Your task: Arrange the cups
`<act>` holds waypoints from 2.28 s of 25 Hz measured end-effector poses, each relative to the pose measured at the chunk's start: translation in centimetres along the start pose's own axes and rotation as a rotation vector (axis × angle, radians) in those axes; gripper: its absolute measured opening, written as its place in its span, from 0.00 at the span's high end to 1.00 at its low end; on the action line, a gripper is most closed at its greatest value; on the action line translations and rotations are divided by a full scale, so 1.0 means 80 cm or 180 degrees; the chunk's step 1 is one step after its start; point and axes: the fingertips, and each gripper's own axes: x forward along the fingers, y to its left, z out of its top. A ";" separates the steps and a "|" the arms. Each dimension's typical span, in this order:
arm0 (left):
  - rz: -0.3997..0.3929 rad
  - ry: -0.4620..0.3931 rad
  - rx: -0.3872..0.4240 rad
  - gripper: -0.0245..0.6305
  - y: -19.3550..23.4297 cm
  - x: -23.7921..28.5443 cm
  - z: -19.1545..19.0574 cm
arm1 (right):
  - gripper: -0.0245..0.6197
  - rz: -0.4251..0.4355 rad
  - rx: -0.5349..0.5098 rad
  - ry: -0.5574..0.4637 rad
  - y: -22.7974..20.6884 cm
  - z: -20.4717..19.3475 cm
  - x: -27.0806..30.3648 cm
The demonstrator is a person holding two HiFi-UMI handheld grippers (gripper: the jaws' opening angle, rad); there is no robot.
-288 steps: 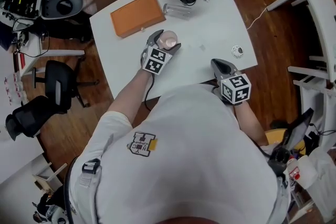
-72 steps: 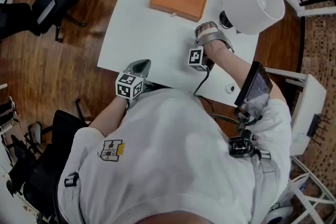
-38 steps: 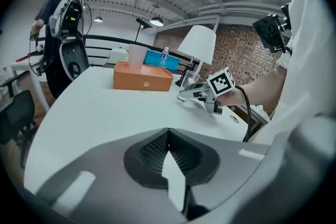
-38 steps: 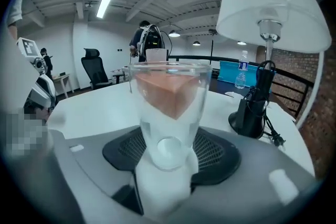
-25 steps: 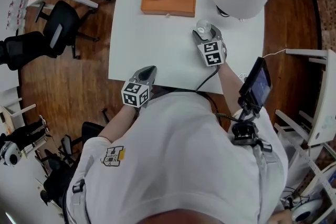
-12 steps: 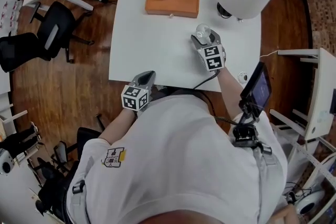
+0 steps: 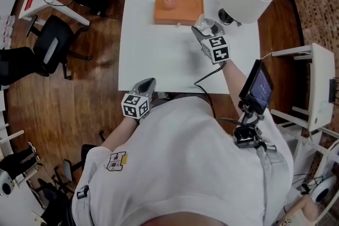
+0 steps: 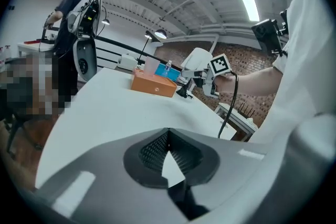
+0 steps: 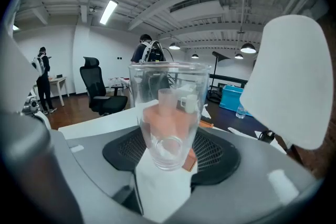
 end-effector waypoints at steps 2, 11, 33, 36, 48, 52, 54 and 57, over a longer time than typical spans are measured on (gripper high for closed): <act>0.0034 0.0010 0.0002 0.96 0.005 -0.005 -0.004 | 0.55 -0.0014 0.0012 -0.0065 -0.006 0.020 0.008; 0.0536 -0.0111 -0.0051 0.96 0.041 -0.038 0.002 | 0.55 -0.0061 -0.0003 -0.0216 -0.056 0.077 0.085; 0.0933 0.0087 -0.0206 0.96 0.044 -0.068 -0.026 | 0.55 0.0041 0.0041 0.0128 -0.061 0.030 0.167; 0.0946 0.0077 -0.0206 0.96 0.048 -0.069 -0.025 | 0.55 0.0041 0.0026 0.0105 -0.057 0.032 0.169; 0.1017 0.0063 -0.0252 0.96 0.049 -0.056 -0.018 | 0.54 0.0087 0.0087 0.0142 -0.072 0.021 0.184; 0.1023 0.0004 -0.0250 0.96 0.050 -0.049 -0.014 | 0.49 0.0106 0.0069 0.0148 -0.075 0.016 0.185; 0.1012 -0.0027 -0.0259 0.96 0.053 -0.048 -0.012 | 0.47 0.0077 0.0071 0.0132 -0.077 0.017 0.176; 0.0945 -0.0054 -0.0260 0.96 0.053 -0.045 -0.009 | 0.47 -0.0009 0.0170 0.0063 -0.081 0.021 0.151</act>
